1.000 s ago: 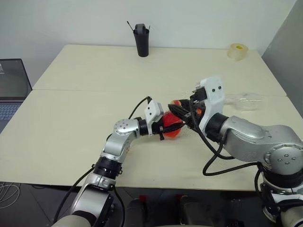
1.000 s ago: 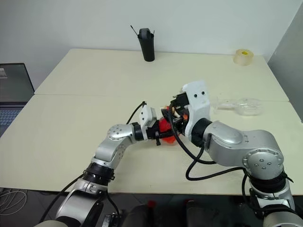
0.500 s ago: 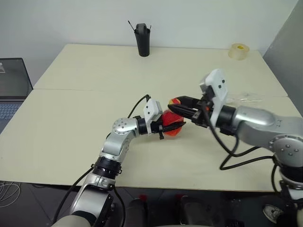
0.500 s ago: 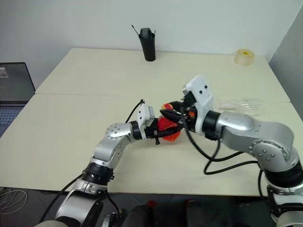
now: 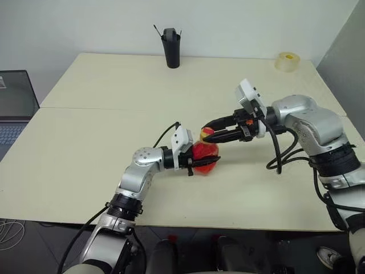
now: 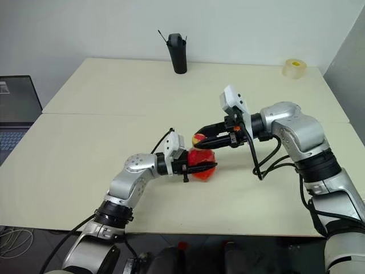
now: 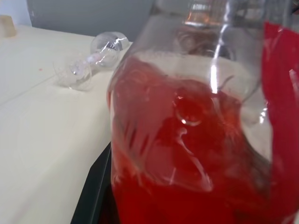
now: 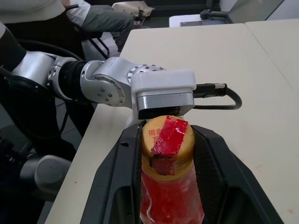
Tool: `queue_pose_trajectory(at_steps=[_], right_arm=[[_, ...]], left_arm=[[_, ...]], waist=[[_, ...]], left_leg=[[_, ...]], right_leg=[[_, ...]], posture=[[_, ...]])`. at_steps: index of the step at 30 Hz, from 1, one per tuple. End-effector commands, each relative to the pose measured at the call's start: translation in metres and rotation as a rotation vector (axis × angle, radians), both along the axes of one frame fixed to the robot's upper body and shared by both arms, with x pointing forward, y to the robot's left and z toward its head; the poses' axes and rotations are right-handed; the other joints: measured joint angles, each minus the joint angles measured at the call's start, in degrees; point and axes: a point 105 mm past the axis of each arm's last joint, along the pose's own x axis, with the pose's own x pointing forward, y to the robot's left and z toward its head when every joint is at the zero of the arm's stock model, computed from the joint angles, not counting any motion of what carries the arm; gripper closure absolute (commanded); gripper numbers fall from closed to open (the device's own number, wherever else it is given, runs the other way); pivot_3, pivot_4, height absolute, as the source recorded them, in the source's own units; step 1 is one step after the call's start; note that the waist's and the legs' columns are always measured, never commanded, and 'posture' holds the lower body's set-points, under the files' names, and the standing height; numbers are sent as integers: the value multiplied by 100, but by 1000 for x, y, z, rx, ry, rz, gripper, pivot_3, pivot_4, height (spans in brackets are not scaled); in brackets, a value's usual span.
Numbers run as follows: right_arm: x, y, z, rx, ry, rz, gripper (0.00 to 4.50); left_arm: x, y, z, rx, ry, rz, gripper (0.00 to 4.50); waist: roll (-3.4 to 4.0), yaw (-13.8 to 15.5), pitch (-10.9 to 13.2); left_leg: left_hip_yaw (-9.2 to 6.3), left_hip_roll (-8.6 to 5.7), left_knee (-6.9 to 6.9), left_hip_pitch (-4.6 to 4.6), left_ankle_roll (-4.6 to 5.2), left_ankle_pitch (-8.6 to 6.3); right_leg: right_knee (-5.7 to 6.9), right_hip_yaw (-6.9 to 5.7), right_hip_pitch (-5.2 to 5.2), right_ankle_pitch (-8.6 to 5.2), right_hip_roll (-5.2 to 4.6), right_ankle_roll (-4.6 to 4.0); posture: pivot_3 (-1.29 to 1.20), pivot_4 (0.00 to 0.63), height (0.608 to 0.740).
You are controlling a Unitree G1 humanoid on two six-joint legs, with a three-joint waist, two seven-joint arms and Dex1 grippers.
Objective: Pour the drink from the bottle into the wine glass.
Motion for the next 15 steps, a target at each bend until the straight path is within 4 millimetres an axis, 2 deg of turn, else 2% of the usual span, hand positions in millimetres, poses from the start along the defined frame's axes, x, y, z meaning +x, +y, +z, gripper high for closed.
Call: queue_pose_trajectory(at_steps=[1,3,12,15], right_arm=[[-3,12,-1,-43,-19,33,3275],[-5,12,3,-35,-14,33,3275],[-20,12,30,25,-54,8,236],[-22,6,38,52,-72,-45,224]], left_arm=[[-11,-19,34,-69,-112,-80,2945],[-11,-19,34,-69,-112,-79,2945],[-8,-25,34,-68,-109,-87,2948],[-6,-25,35,-69,-111,-90,2948]], waist=[[0,0,0],[0,0,0],[2,-4,1],[2,0,1]], left_leg=[[0,0,0,0,0,0],[-1,0,0,0,0,0],[-3,-2,1,-1,-1,0],[-5,-1,0,-1,-1,0]], right_leg=[[0,-1,0,0,-1,0],[1,-3,0,0,-2,0],[4,-3,0,0,-21,1],[6,-4,0,0,-21,0]], posture=[[0,150,740],[0,150,740],[0,150,740],[0,150,740]])
